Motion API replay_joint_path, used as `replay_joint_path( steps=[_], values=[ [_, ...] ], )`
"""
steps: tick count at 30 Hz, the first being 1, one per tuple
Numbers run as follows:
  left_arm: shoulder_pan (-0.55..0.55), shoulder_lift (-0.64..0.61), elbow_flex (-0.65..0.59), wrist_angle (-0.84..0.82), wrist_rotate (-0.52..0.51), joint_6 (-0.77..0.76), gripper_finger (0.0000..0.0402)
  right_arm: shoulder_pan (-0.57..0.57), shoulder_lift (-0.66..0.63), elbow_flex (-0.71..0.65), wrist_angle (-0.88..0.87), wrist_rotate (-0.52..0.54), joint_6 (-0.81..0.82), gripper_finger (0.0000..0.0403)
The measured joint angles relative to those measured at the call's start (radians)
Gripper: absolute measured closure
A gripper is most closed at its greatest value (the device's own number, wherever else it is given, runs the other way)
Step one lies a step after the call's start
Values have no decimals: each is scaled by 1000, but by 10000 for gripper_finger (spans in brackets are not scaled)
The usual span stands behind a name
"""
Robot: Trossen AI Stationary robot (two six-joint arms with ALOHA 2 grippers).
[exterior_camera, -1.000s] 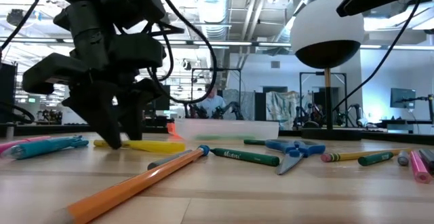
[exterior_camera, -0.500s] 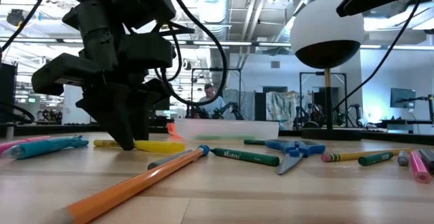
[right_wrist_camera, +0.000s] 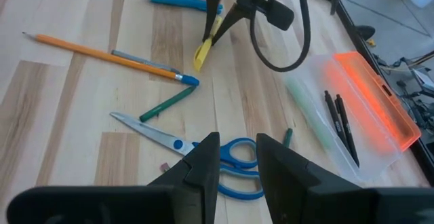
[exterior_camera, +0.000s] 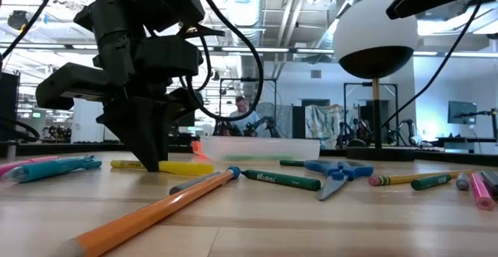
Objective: Pick & place school supplies into a supply box
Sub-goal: Put the yellow pen into the supply box
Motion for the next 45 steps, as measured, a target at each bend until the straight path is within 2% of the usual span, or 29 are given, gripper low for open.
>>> replay_joint_path(
  steps=[10,24,29,33,40,45],
  values=[
    [-4,6,63,-55,-21,32,375,0,0,0,0,0,0,310],
    [-5,4,259,-210,-245,52,371,0,8,0,-4,-3,-1,310],
    [19,3,304,-210,-353,80,371,0,8,0,-3,-3,-1,310],
    [85,2,318,-163,-452,97,371,0,8,0,-3,-2,-1,310],
    [257,2,316,-44,-373,140,370,0,8,0,-3,-2,-1,310],
    [363,3,312,19,-249,152,370,0,8,0,-4,-2,-2,310]
  ],
)
